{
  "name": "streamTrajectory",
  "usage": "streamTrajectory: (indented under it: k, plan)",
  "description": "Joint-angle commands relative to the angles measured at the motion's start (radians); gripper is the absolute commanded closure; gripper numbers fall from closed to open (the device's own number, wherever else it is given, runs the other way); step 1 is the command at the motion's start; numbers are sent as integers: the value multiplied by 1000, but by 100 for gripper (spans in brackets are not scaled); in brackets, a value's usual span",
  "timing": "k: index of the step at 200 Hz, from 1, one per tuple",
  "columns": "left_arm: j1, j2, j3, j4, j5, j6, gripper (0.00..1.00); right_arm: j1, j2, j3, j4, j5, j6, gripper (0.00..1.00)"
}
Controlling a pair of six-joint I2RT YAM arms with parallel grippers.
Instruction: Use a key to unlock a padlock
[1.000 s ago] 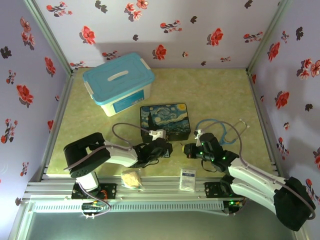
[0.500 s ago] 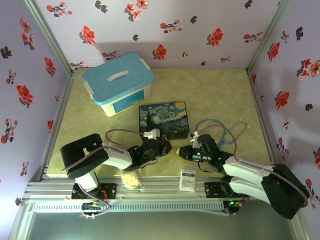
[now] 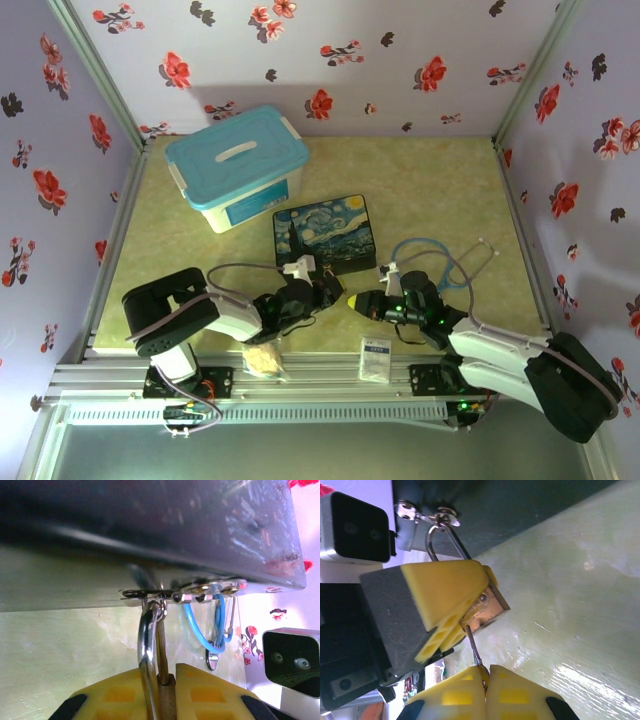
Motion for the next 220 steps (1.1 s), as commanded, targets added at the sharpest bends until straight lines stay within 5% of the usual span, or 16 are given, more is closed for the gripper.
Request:
streamTrajectory:
  k: [1,113,220]
  plan:
    - [8,-38,19,52,-12,-23,100,5,21,-10,58,-28,23,96]
    - [21,-170,102,-234,-28,102,100,-5,26,17,0,-37,16,97]
    - [33,-140,54,-77,-8,26,100,-31,97,-6,256,-83,161,97]
